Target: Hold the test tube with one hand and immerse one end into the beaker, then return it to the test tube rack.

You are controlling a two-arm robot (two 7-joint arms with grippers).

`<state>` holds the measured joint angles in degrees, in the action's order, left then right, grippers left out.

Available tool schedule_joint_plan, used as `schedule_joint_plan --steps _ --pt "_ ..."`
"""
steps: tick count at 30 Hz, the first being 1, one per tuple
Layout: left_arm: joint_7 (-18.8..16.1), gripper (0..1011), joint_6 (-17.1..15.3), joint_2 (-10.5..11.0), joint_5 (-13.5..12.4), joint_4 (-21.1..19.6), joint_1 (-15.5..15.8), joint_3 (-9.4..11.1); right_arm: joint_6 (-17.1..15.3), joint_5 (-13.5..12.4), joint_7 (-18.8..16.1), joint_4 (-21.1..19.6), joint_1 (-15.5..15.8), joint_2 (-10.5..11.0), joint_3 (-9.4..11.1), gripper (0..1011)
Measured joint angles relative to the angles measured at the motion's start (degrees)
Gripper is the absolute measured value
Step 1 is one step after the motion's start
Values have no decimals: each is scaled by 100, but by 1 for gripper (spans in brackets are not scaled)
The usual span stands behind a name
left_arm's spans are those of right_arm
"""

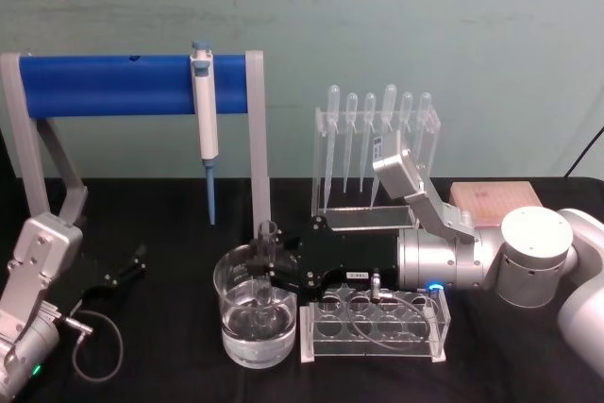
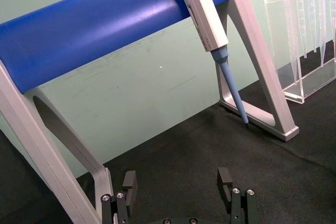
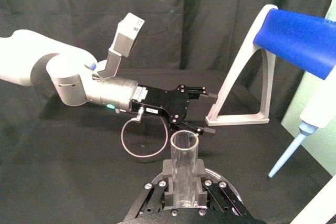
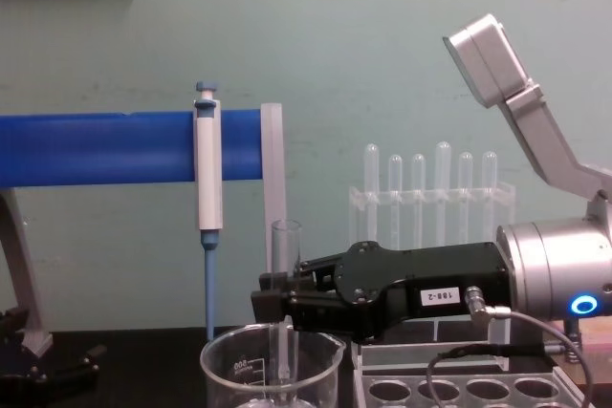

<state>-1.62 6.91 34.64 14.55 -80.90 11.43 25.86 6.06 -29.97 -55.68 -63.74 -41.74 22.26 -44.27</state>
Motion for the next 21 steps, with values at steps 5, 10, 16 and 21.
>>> schedule_joint_plan --steps 5,10,16,21 --pt "0 1000 0 0 0 0 0 0 0 0 0 0 0 0 0 226" --pt "0 1000 0 0 0 0 0 0 0 0 0 0 0 0 0 226" --pt "0 1000 0 0 0 0 0 0 0 0 0 0 0 0 0 226" --pt "0 1000 0 0 0 0 0 0 0 0 0 0 0 0 0 226"
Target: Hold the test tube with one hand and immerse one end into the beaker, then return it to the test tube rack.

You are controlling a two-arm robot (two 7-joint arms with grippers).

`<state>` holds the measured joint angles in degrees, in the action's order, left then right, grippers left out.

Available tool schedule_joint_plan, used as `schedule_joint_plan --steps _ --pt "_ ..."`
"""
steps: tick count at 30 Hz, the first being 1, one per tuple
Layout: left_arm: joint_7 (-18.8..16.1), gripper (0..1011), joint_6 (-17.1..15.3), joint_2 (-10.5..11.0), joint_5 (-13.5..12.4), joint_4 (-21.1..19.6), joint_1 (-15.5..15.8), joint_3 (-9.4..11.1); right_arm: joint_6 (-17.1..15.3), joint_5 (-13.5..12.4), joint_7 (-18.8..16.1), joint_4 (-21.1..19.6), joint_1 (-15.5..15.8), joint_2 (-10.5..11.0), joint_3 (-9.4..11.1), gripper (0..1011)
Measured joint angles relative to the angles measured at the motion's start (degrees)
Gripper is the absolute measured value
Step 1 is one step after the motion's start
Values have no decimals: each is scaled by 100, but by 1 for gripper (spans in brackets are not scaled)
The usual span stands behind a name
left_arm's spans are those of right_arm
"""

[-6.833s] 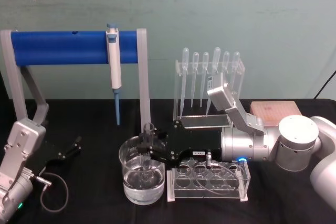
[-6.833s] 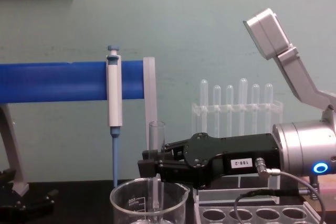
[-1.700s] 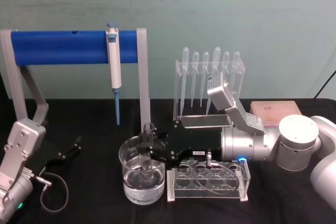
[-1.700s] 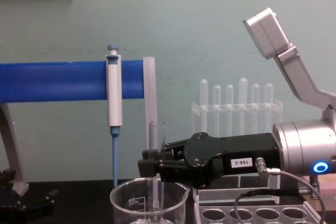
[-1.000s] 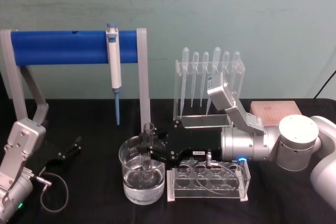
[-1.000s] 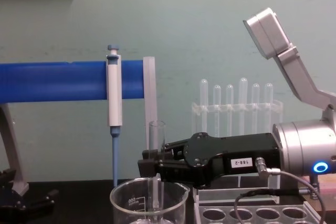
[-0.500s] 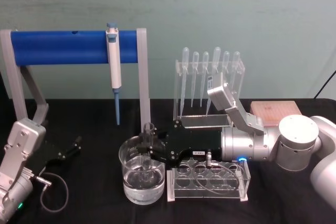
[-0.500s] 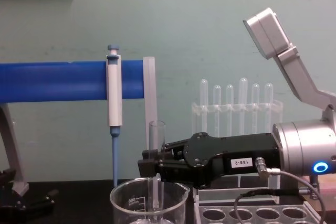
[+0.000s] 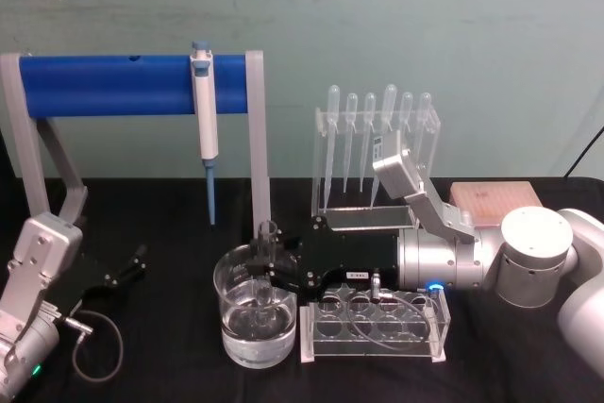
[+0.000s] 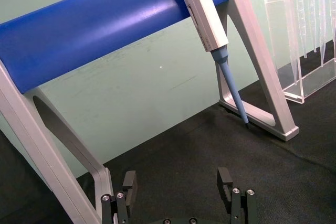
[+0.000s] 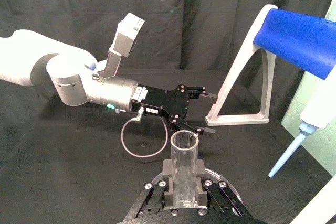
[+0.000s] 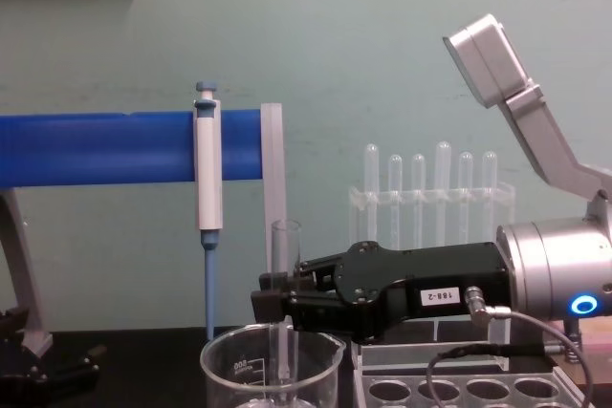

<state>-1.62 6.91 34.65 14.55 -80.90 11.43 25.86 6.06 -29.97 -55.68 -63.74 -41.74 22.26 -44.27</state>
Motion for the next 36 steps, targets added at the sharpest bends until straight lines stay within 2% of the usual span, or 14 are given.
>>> schedule_joint_plan --steps 36 --pt "0 1000 0 0 -1 0 0 0 0 1 0 0 4 0 5 225"
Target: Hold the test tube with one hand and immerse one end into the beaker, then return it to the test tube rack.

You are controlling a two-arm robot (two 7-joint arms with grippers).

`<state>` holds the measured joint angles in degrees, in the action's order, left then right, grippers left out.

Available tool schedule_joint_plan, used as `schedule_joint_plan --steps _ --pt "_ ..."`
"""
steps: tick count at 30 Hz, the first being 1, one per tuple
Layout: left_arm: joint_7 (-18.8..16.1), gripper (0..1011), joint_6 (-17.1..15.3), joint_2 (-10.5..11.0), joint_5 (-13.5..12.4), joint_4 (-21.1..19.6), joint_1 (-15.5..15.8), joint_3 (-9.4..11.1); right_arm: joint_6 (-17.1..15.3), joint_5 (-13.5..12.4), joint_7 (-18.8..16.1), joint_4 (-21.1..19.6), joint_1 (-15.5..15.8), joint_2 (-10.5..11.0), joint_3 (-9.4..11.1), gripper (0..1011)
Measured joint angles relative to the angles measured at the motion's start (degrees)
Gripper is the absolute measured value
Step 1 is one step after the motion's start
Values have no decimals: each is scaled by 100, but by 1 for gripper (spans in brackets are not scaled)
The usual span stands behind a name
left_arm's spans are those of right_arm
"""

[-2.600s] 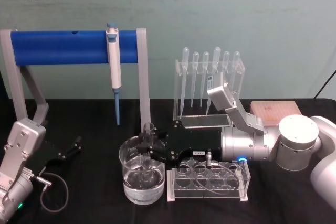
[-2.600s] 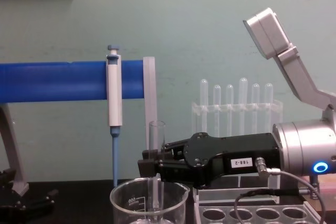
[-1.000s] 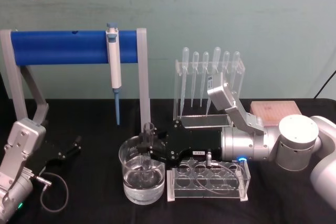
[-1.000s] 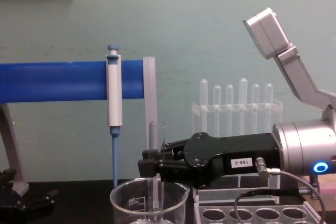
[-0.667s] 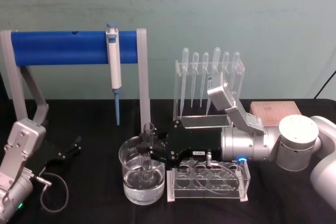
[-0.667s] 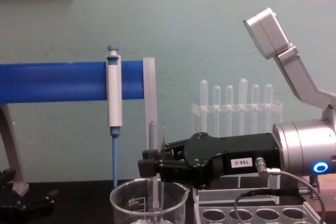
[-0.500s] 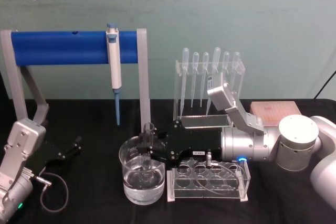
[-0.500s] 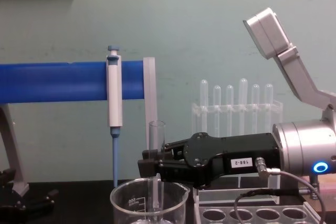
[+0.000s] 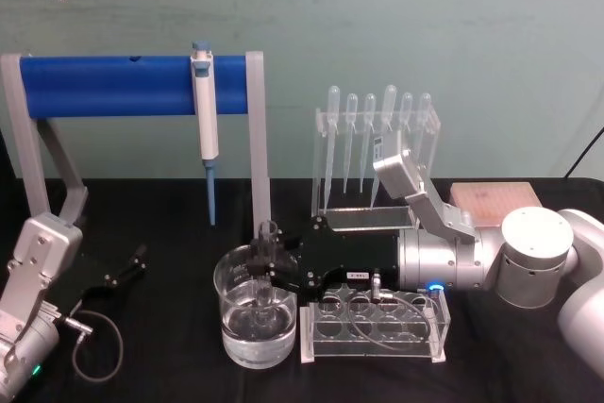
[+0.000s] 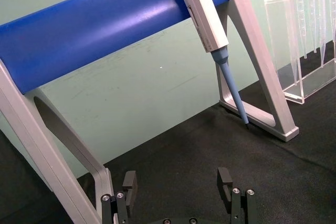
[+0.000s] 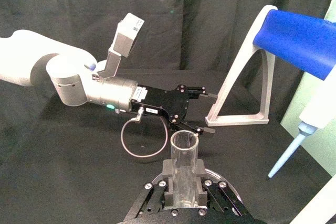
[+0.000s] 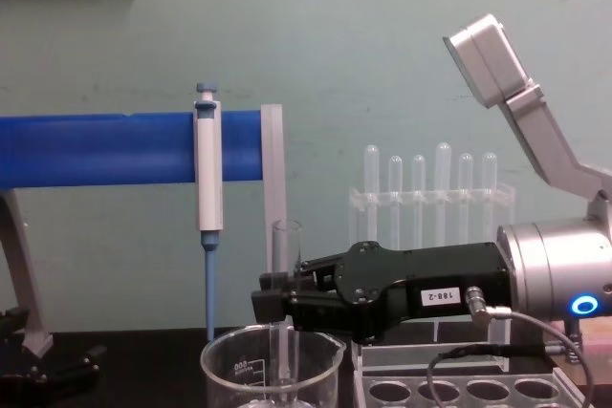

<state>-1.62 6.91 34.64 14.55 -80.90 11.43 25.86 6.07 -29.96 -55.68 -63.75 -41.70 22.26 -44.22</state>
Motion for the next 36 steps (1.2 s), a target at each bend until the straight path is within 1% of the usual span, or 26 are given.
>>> schedule_joint_plan --steps 10,15,19,29,30,32,35,36 --pt "0 1000 0 0 0 0 0 0 -7 -4 -2 -155 52 57 96 226" --pt "0 1000 0 0 0 0 0 0 -95 -67 -14 -355 36 120 155 226" --pt "0 1000 0 0 0 0 0 0 -239 -124 -15 -570 -10 202 185 226" --pt "0 1000 0 0 0 0 0 0 -699 -343 16 -1221 -132 527 250 225" --pt "0 1000 0 0 0 0 0 0 -760 -384 33 -1328 -138 591 266 226" --pt "0 1000 0 0 0 0 0 0 -812 -426 68 -1427 -138 653 289 226" --pt "0 1000 0 0 0 0 0 0 -930 -537 166 -1719 -115 857 361 225" --pt "0 1000 0 0 0 0 0 0 -930 -537 166 -1719 -115 857 361 226"
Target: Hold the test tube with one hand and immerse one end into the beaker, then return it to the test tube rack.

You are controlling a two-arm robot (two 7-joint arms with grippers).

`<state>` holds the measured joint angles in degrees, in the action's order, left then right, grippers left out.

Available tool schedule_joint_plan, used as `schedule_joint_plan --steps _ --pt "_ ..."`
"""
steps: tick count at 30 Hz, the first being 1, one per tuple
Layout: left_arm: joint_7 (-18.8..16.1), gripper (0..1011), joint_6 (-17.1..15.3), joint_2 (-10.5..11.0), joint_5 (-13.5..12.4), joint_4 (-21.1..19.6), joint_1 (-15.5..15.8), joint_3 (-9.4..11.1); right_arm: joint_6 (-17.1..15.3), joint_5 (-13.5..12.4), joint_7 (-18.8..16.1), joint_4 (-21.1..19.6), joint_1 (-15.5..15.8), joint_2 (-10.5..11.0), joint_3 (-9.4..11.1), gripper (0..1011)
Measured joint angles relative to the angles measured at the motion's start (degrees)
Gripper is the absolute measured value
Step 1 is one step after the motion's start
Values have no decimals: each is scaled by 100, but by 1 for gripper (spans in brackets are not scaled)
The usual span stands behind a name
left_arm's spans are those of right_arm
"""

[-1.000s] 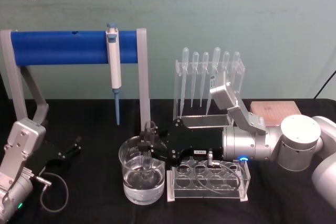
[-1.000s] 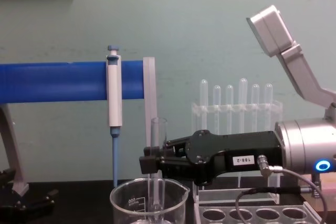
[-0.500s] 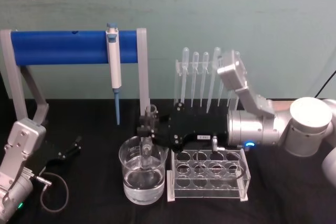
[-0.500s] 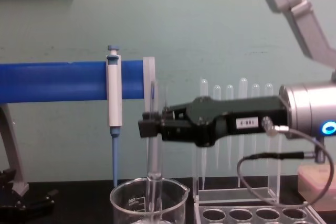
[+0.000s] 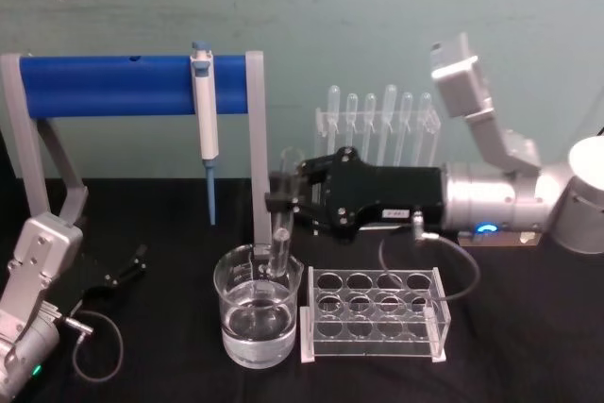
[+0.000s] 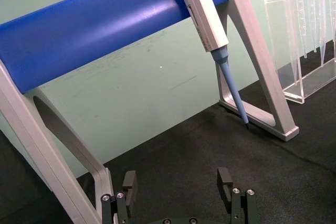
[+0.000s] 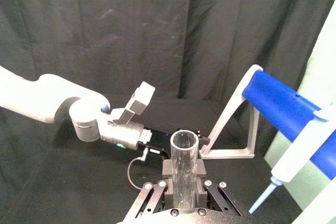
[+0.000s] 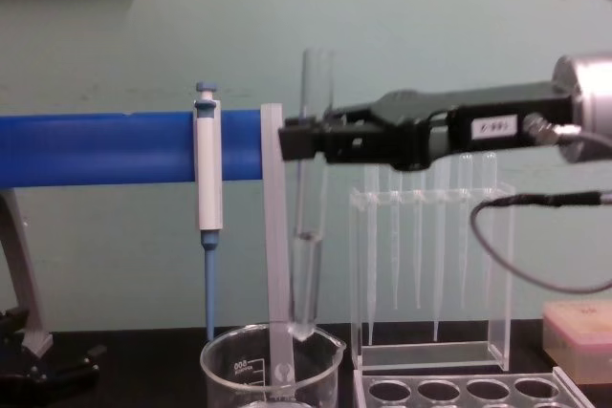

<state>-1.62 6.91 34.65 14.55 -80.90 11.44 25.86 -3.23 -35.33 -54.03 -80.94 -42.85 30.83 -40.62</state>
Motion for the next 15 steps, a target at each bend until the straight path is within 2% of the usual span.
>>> schedule_joint_plan --steps 8,15 --pt "0 1000 0 0 0 0 -1 0 -144 -205 254 -672 192 537 198 226" --pt "0 1000 0 0 0 0 0 0 -155 -336 499 -1126 575 1034 414 226"
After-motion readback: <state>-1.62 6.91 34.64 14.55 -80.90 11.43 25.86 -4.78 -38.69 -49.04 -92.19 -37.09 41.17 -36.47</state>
